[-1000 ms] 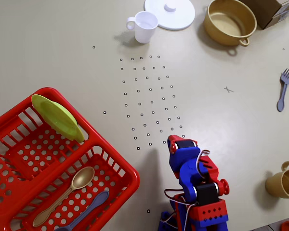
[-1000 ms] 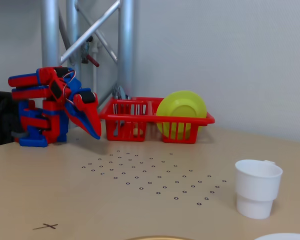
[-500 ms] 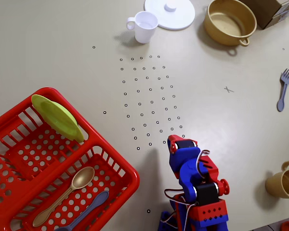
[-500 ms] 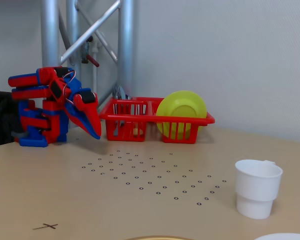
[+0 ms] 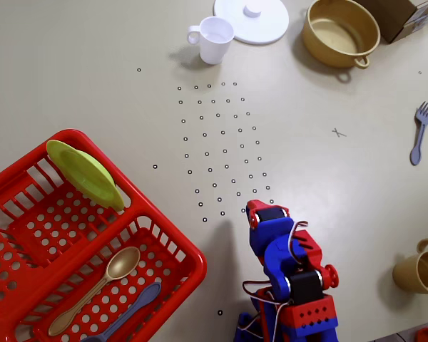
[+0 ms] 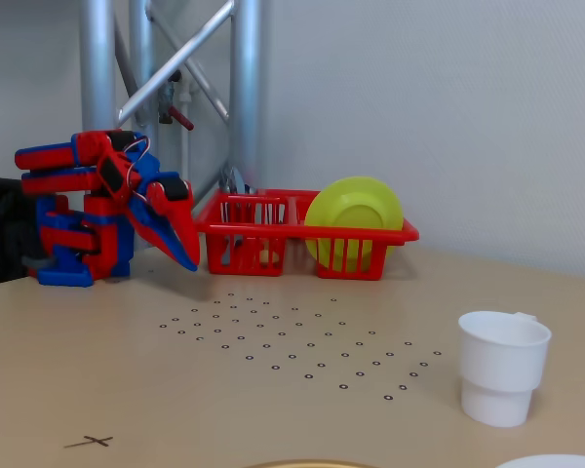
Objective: Grasp the plate, place it on the cross drawn on the table.
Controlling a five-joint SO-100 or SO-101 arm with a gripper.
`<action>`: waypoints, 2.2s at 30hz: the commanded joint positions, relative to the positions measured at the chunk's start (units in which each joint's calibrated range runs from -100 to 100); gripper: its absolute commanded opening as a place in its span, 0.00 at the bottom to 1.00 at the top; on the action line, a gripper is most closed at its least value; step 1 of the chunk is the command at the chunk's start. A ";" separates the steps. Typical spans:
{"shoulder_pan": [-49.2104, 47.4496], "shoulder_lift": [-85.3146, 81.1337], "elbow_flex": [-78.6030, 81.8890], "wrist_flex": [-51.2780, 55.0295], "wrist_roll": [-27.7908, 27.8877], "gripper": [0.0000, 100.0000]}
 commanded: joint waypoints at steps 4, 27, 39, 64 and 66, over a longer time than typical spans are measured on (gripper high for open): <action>-2.00 -0.43 0.27 0.11 5.27 0.12; -18.79 35.92 -58.12 5.34 33.94 0.24; -34.59 58.74 -77.88 3.25 39.95 0.25; -39.18 88.58 -92.93 -3.92 40.93 0.26; -39.11 89.60 -93.11 -3.92 40.83 0.26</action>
